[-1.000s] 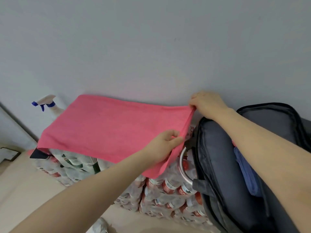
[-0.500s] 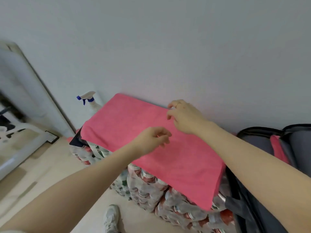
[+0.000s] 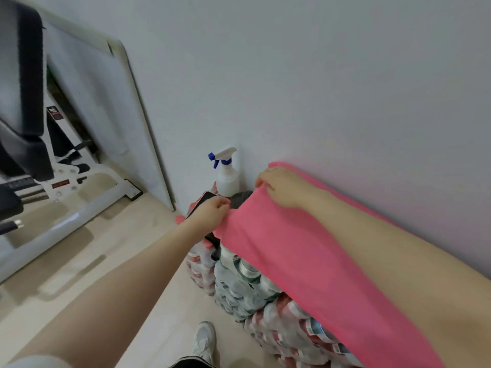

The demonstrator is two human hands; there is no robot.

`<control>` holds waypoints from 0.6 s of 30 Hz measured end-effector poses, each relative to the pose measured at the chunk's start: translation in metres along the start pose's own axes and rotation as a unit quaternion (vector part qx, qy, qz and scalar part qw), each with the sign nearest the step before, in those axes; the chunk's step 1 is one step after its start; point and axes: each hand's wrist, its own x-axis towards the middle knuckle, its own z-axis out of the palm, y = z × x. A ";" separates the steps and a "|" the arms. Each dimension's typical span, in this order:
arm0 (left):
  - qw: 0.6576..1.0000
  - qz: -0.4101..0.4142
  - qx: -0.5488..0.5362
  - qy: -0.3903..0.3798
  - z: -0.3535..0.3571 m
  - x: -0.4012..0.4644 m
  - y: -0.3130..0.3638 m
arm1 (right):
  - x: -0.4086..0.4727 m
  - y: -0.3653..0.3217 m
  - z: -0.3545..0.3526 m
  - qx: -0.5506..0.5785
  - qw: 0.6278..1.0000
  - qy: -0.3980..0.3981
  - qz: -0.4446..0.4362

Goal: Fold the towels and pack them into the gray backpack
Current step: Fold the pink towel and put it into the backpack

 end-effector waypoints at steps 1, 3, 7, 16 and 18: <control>0.998 -0.019 -0.010 -0.055 -0.001 0.006 -0.004 | 0.013 -0.003 0.002 0.004 1.000 -0.019 0.009; 0.986 -0.069 -0.014 -0.149 0.001 0.017 -0.013 | 0.032 -0.004 0.004 0.018 0.998 -0.051 0.033; 0.964 -0.124 -0.048 -0.231 0.004 0.043 -0.032 | 0.054 -0.002 0.002 0.025 0.994 -0.072 0.075; 0.954 -0.011 -0.184 -0.238 -0.034 0.069 -0.018 | 0.080 0.015 -0.016 0.099 0.985 0.011 0.144; 0.962 0.041 -0.182 -0.200 -0.043 0.065 -0.008 | 0.086 0.008 -0.023 0.140 0.984 0.000 0.108</control>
